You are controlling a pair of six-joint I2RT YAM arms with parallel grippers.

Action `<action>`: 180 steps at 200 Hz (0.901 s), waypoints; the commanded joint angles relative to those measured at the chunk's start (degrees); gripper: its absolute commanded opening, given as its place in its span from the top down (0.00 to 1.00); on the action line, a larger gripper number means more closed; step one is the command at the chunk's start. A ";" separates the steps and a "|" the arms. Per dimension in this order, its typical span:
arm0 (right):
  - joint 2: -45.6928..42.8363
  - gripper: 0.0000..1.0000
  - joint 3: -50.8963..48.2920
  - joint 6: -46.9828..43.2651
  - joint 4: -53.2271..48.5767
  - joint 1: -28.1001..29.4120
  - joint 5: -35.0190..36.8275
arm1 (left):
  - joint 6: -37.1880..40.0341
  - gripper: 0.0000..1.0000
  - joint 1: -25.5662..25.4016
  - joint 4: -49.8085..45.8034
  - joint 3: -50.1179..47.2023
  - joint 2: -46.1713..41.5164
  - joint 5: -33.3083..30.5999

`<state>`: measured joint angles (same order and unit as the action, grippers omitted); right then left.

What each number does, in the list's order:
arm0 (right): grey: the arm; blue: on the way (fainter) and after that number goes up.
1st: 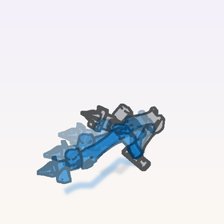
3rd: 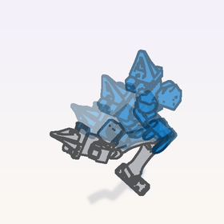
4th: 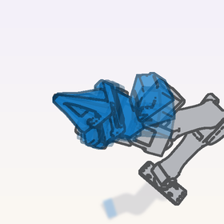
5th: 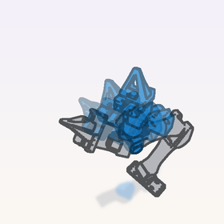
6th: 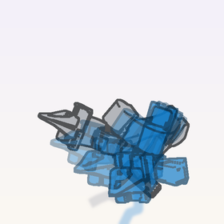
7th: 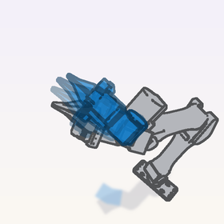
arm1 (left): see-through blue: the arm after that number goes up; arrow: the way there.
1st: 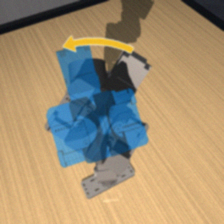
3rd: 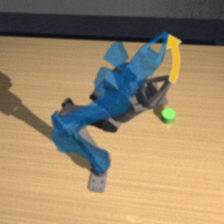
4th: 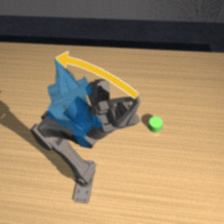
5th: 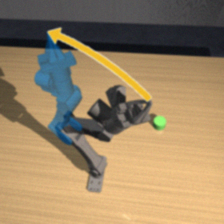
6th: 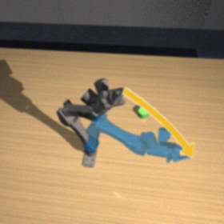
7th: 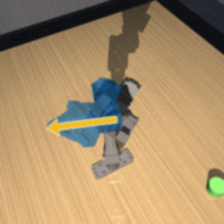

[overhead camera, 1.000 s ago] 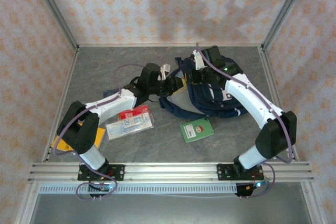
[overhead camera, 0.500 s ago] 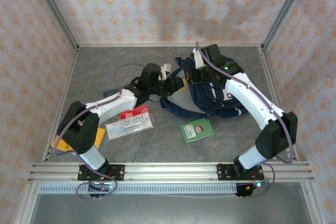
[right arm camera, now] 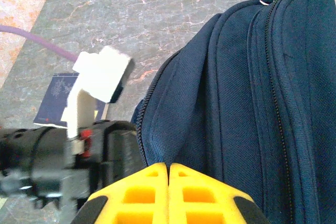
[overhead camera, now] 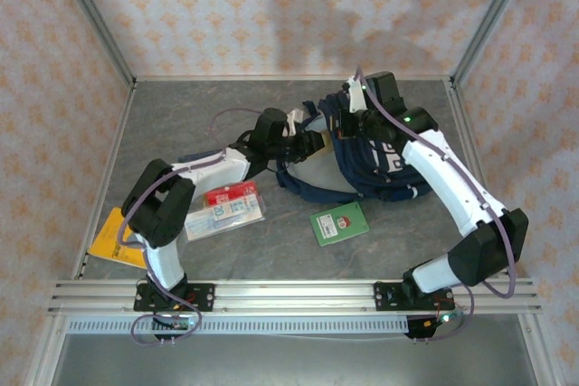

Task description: Pack the student bag

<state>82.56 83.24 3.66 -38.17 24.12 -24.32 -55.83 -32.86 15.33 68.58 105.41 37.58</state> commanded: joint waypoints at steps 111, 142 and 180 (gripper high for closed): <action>-2.94 1.00 -2.80 4.33 9.26 -0.45 -2.08 | -6.33 0.42 -3.26 -4.55 37.83 29.26 0.12; -2.93 1.00 -3.65 2.87 9.14 -1.58 3.71 | 1.48 0.34 -2.18 -13.79 33.06 21.79 -2.08; -2.40 1.00 -5.76 2.38 11.85 -3.59 8.85 | 3.60 0.22 0.87 -14.11 18.10 10.86 -2.34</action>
<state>81.41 78.30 7.27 -31.75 22.22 -21.34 -56.42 -34.11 2.96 93.54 125.43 35.59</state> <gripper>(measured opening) 0.048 0.769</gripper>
